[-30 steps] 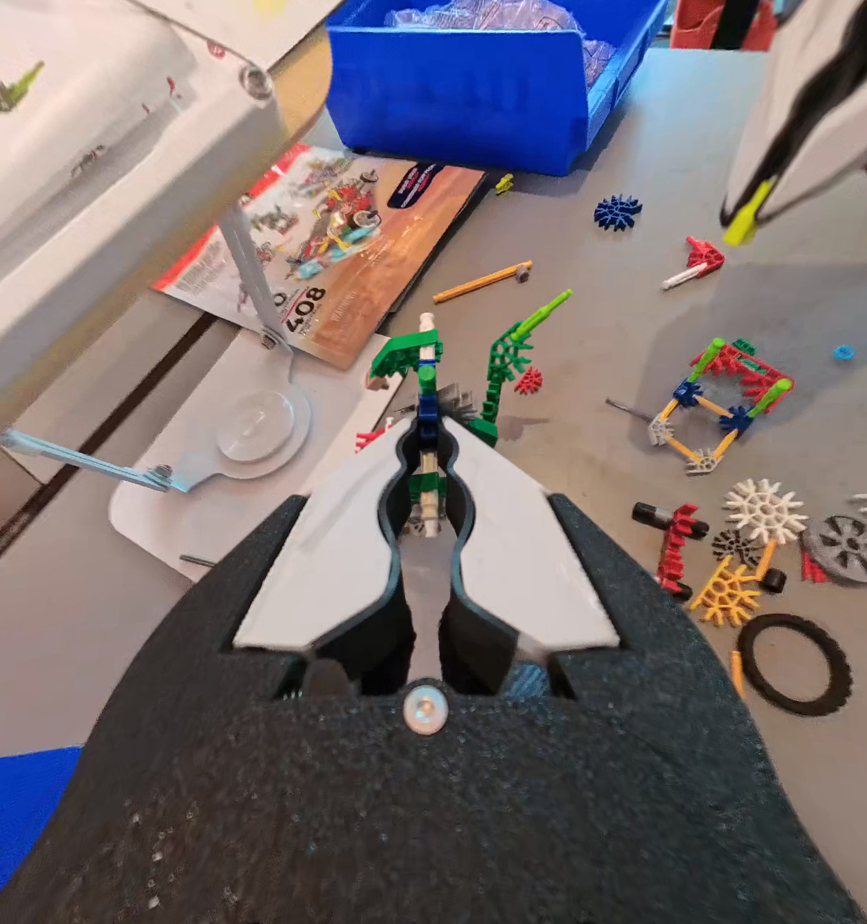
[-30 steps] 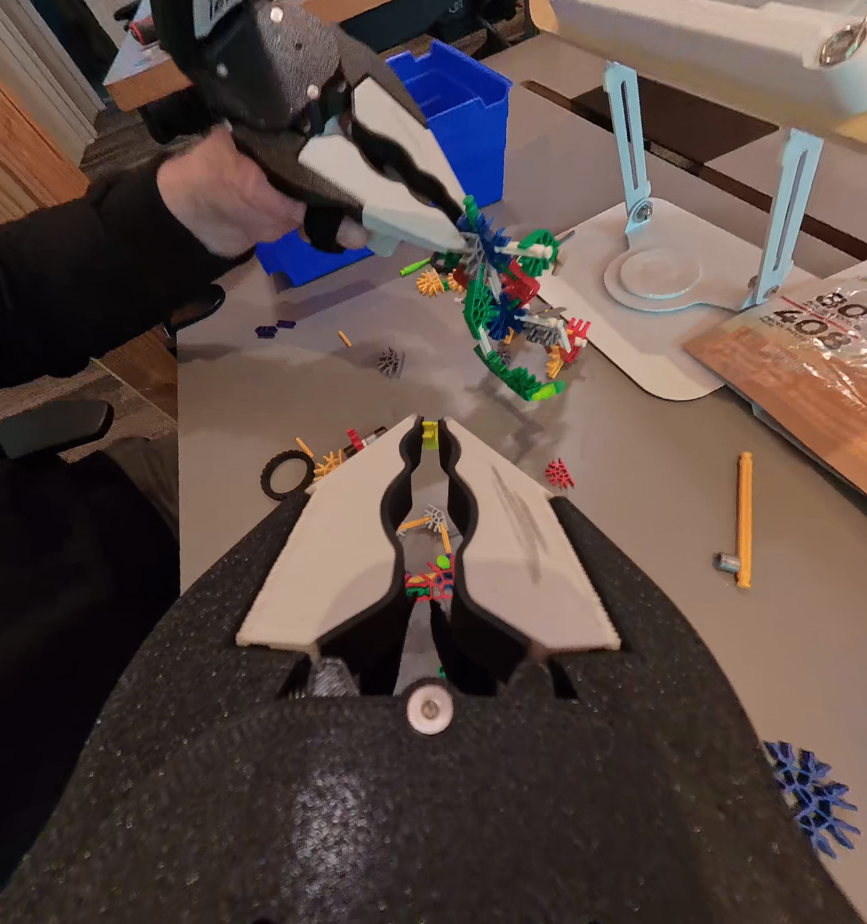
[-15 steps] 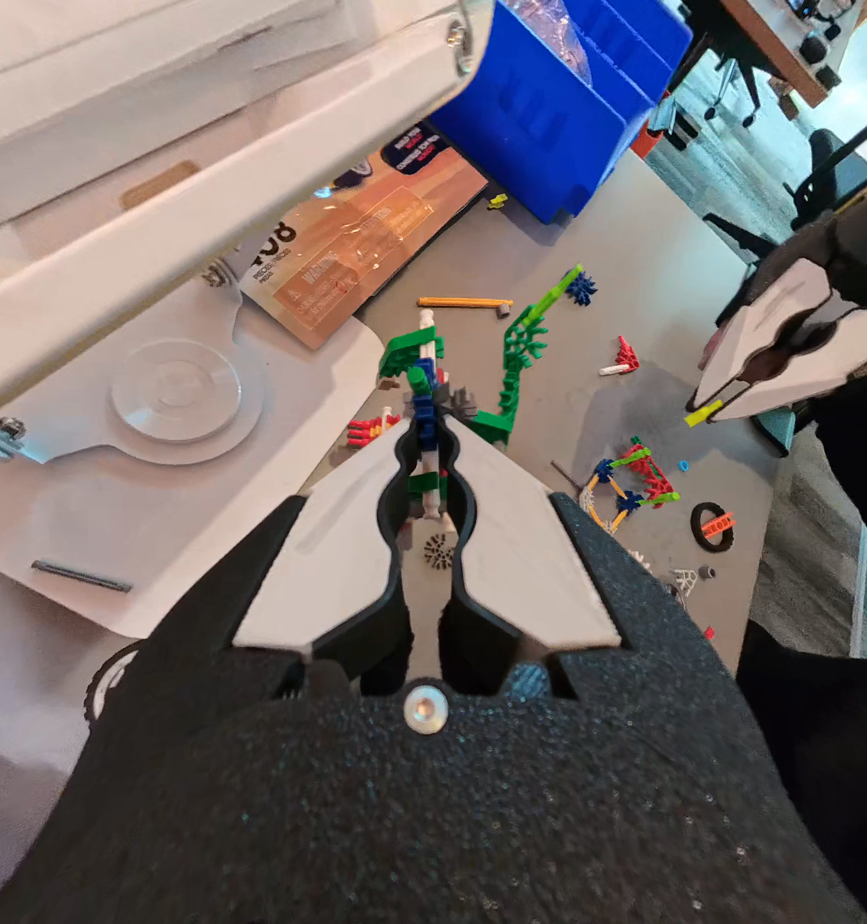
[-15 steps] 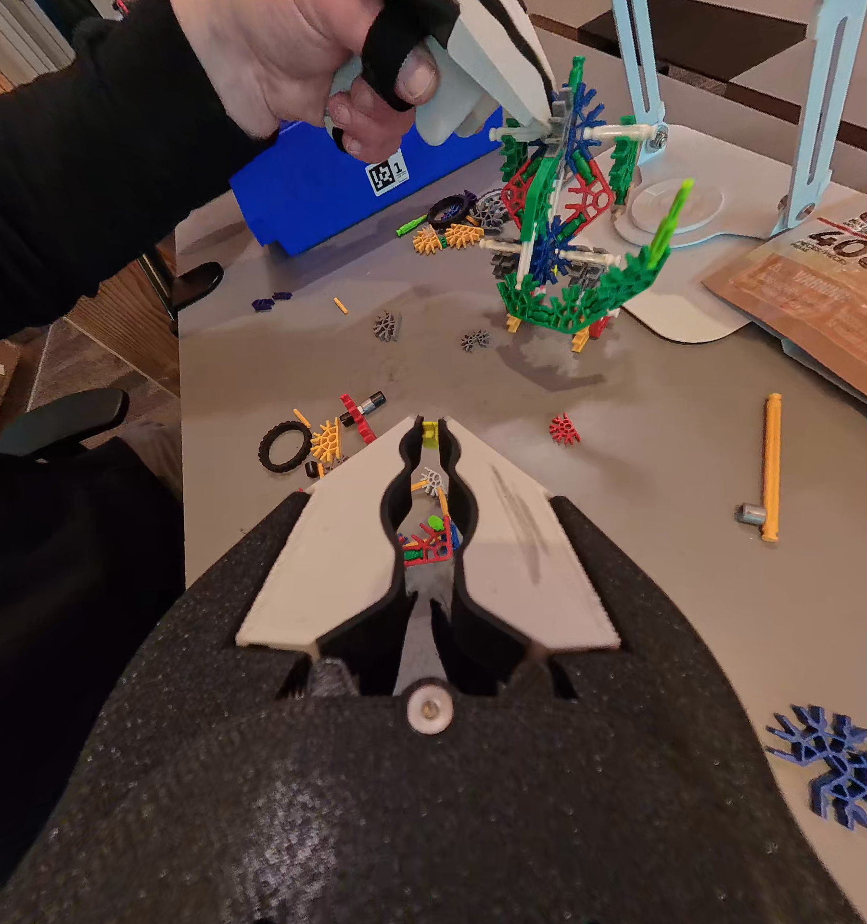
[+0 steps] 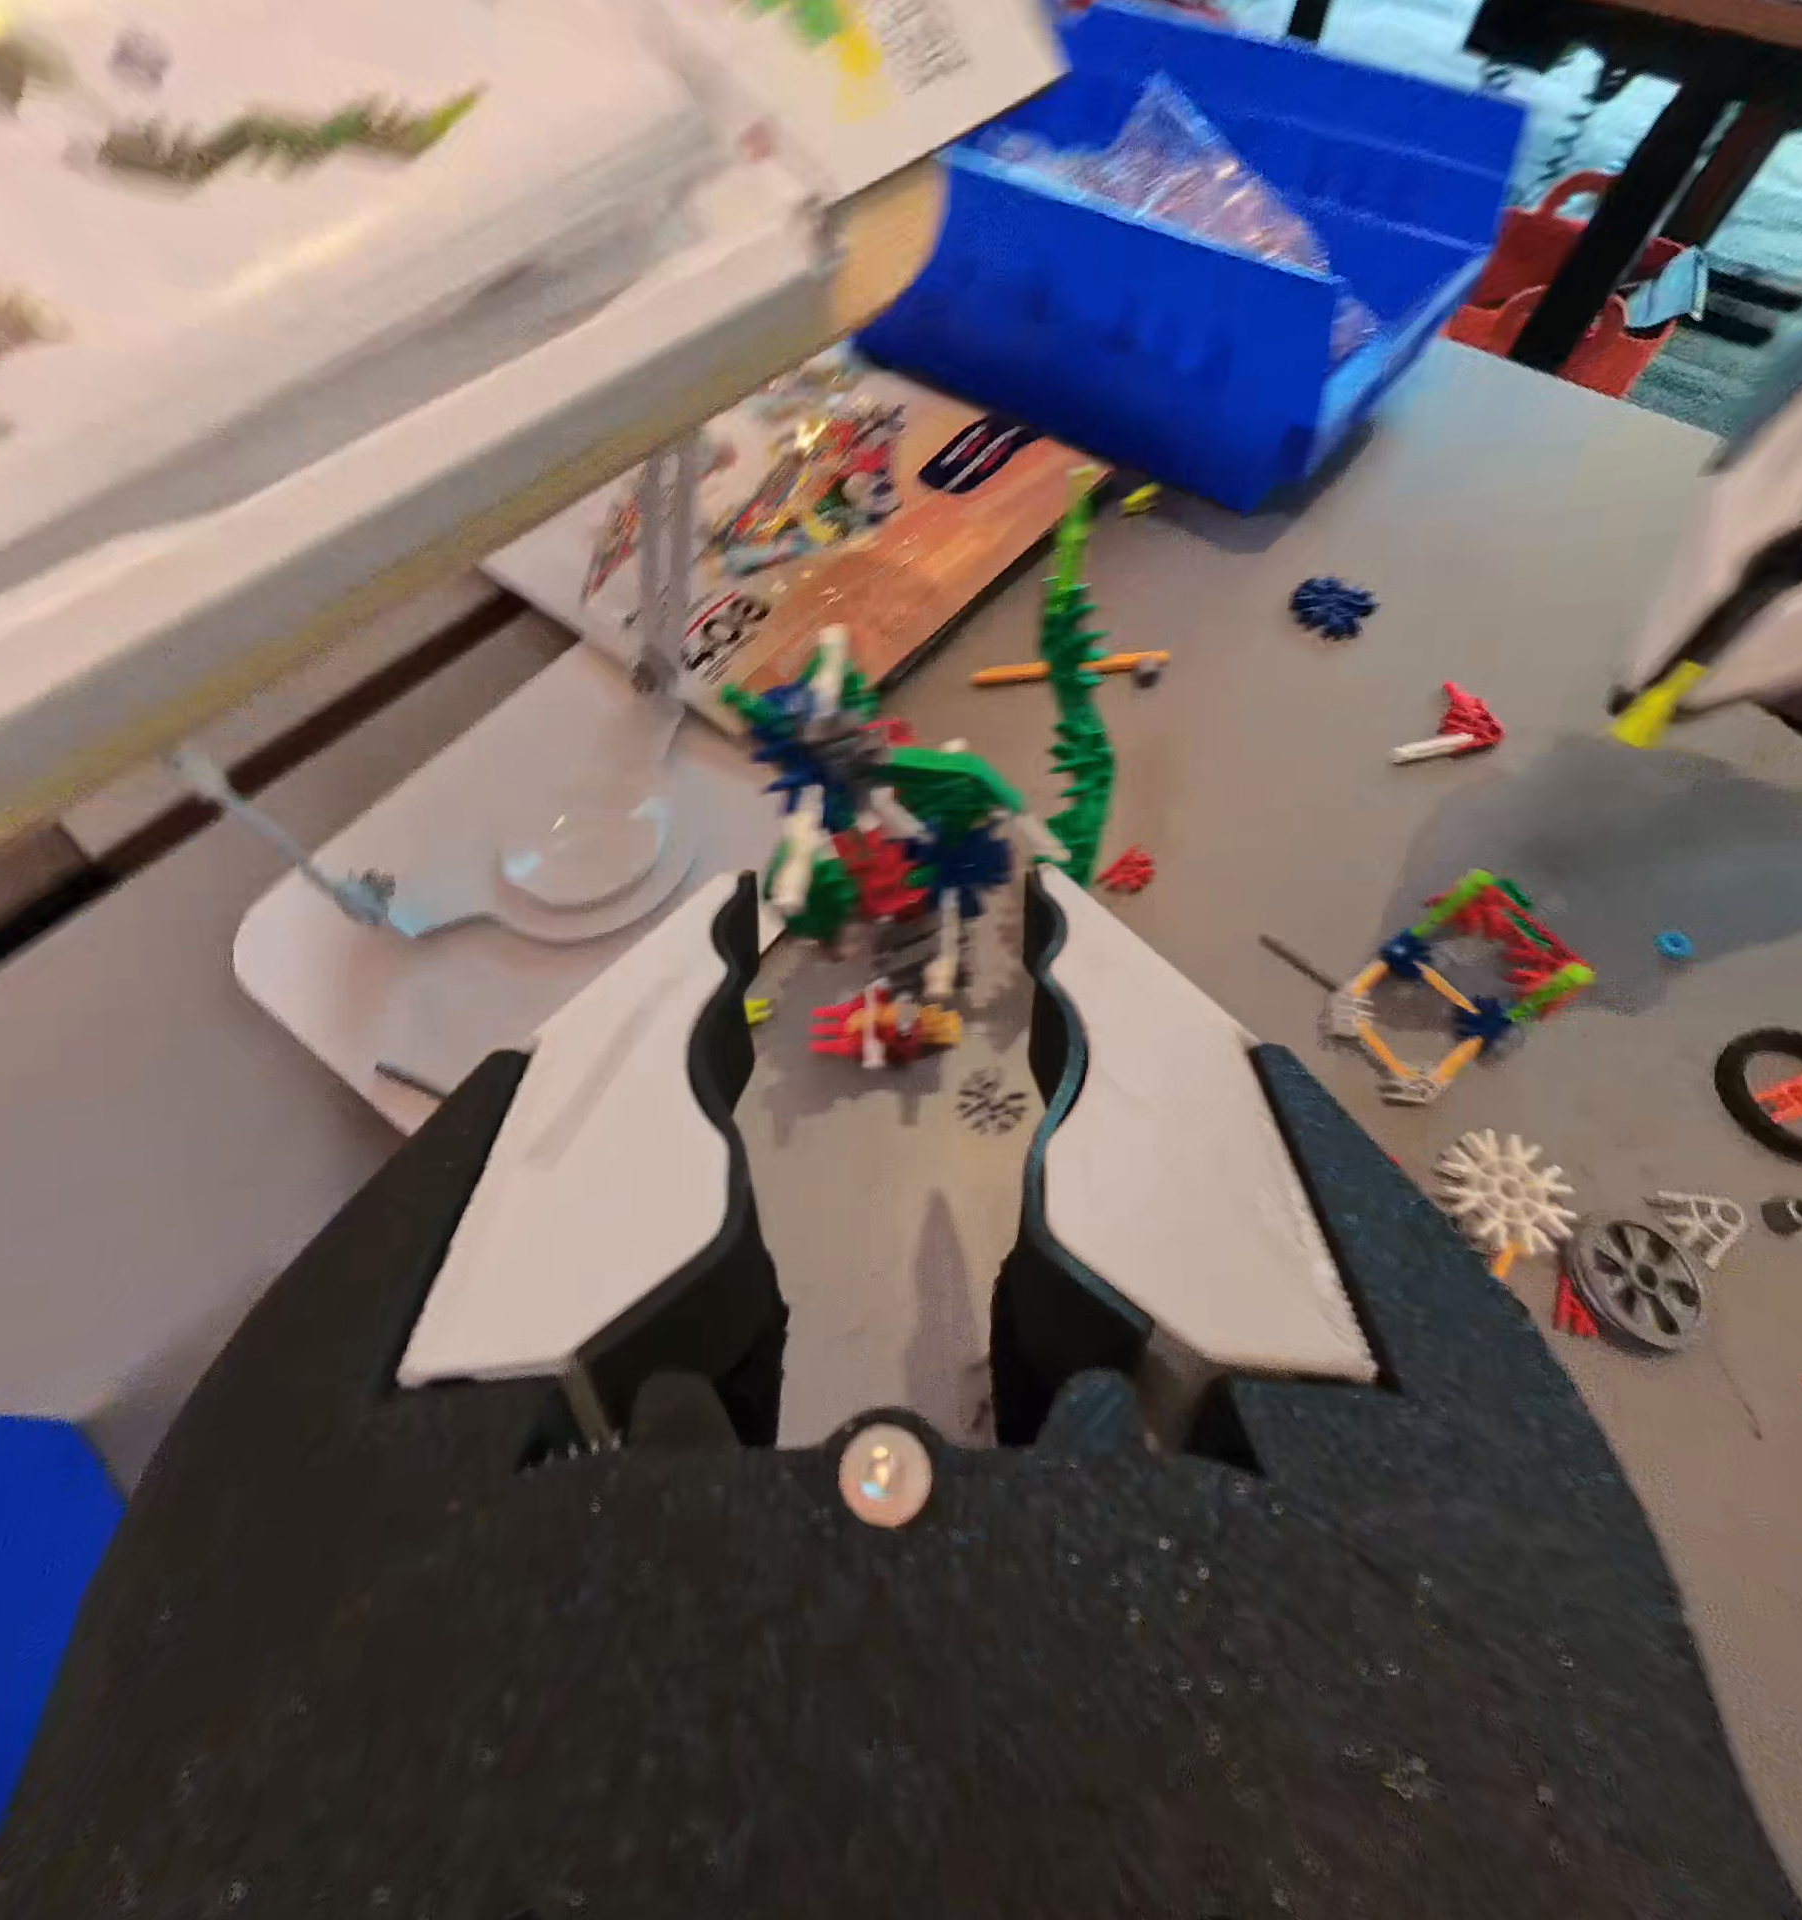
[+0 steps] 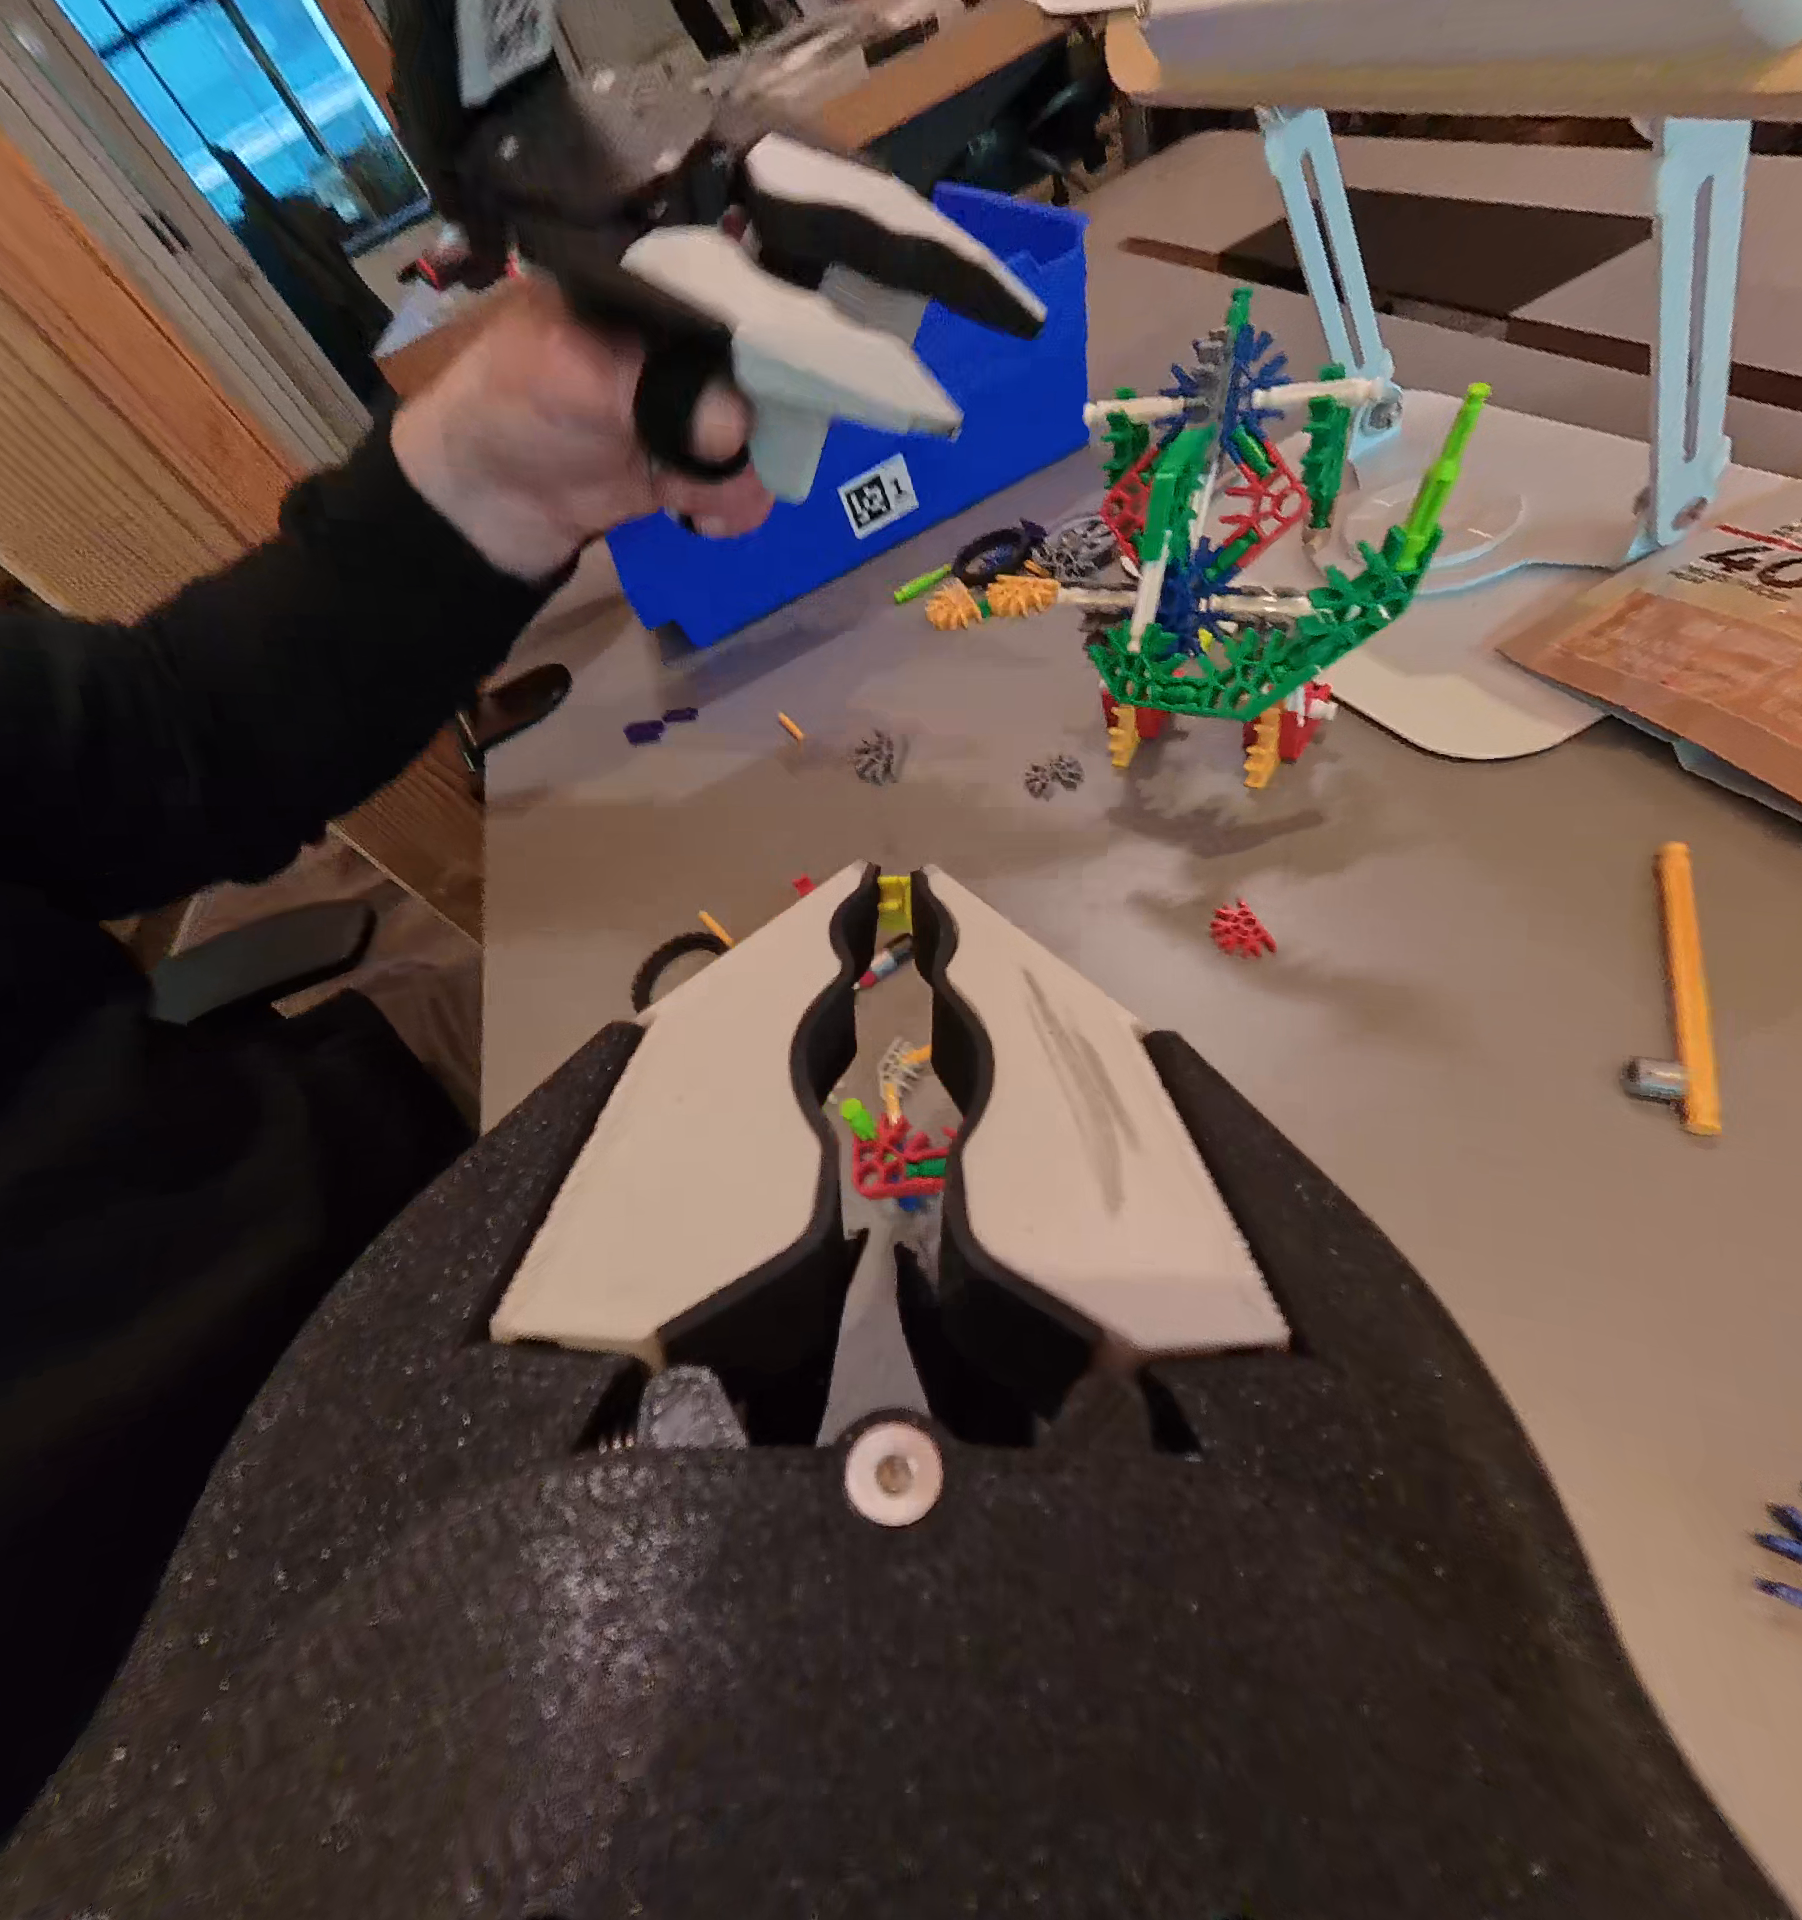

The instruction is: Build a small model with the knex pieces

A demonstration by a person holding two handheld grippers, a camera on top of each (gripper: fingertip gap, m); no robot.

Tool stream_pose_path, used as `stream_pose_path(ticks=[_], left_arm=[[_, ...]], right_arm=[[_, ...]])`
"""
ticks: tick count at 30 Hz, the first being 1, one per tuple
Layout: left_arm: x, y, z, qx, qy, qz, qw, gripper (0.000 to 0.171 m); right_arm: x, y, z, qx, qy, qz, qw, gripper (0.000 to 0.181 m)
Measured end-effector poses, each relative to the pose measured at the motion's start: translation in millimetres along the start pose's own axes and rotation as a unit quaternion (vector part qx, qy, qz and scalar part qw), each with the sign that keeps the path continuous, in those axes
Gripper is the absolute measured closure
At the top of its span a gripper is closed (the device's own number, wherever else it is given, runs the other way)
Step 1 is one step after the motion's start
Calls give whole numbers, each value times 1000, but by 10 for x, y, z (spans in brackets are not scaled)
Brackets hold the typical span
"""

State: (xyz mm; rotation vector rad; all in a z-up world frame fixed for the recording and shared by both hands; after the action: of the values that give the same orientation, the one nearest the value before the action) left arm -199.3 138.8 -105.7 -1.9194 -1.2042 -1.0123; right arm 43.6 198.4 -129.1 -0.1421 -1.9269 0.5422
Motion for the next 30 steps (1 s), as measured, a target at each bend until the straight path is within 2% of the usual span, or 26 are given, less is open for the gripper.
stream_pose_path(ticks=[4, 7, 9, 12, 16, 18, 19, 24, 30], left_arm=[[44, 865, 39, -54, 42, 117, 991, 128], [47, 1379, 184, -109, 80, 146, 980, 143], [-3, 1558, 342, -138, 65, 148, 977, 143], [35, 1717, 433, -160, 99, 158, 969, 148], [103, 1824, 444, -109, 135, 216, 961, 151], [77, 1866, 475, -87, 124, 245, 958, 152], [77, 1874, 477, -65, 130, 262, 954, 157], [53, 1892, 440, 4, 143, 316, 938, 161], [15, 1764, 342, 23, 147, 311, 939, 164]], right_arm=[[-76, -87, -2, -8, 9, 7, 1000, 177], [-170, -166, 2, -3, 8, 15, 1000, 177], [-213, -221, -20, -3, 7, 8, 1000, 177], [-220, -273, -68, 6, 28, 28, 999, 177], [-257, -275, -78, 18, 52, 63, 996, 177], [-278, -253, -68, 19, 61, 82, 995, 177], [-287, -246, -59, 21, 65, 89, 994, 177], [-280, -264, 5, 35, 87, 118, 989, 177], [-180, -282, 50, 22, 93, 110, 989, 173]])
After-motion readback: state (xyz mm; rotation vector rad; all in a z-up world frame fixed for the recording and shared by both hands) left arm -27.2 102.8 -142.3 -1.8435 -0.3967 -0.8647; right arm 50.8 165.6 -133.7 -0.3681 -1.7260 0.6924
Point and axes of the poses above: each gripper's, where its closed fingertips meet, z out along the fingers, x out of its top, y = z × x across the jaws, the point moved 6 cm from there along -z, back along the fingers, and after that the axes turned 7 degrees about z, right-handed, at the moved point
